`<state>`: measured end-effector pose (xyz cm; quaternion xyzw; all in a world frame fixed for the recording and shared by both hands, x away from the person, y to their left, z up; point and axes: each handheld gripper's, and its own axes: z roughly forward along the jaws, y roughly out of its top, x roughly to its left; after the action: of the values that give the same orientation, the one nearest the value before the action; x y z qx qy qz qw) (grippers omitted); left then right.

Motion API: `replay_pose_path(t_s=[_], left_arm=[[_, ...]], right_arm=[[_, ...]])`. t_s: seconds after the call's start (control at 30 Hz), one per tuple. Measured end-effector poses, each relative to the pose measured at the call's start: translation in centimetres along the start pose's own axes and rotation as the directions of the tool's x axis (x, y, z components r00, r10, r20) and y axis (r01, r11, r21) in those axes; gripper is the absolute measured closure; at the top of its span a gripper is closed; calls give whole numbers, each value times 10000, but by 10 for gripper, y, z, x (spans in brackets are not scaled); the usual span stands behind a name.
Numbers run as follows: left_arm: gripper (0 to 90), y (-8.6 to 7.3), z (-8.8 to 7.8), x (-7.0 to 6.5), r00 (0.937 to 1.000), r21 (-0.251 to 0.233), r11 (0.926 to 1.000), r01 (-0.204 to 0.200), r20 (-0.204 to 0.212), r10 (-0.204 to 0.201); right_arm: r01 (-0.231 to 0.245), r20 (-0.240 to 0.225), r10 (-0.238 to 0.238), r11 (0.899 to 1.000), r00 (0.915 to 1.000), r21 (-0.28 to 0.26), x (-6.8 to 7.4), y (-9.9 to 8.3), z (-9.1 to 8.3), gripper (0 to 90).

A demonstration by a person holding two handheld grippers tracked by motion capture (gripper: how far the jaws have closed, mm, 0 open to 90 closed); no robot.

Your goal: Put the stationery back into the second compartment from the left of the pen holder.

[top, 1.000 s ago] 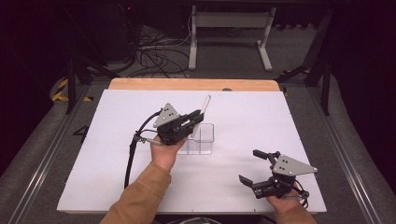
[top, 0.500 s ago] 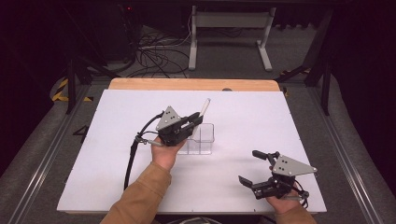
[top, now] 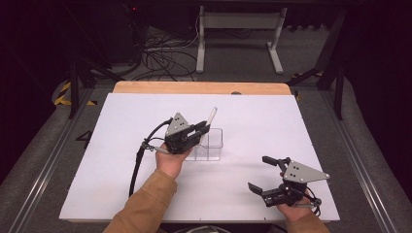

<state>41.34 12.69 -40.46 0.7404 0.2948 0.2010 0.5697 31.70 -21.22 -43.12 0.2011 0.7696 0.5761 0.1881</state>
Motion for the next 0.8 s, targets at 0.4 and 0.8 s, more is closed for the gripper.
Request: replay_pose_path(t_s=[0.4, 0.8], left_arm=[[779, 0, -3, -5, 9997, 970, 9950, -252, -32, 256], [507, 8, -18, -8, 9999, 608, 9981, -104, -69, 108]], right_arm=[[48, -84, -48, 10000, 10000, -9, 0, 1, 2, 43], [60, -59, -60, 10000, 10000, -31, 0, 2, 2, 43]])
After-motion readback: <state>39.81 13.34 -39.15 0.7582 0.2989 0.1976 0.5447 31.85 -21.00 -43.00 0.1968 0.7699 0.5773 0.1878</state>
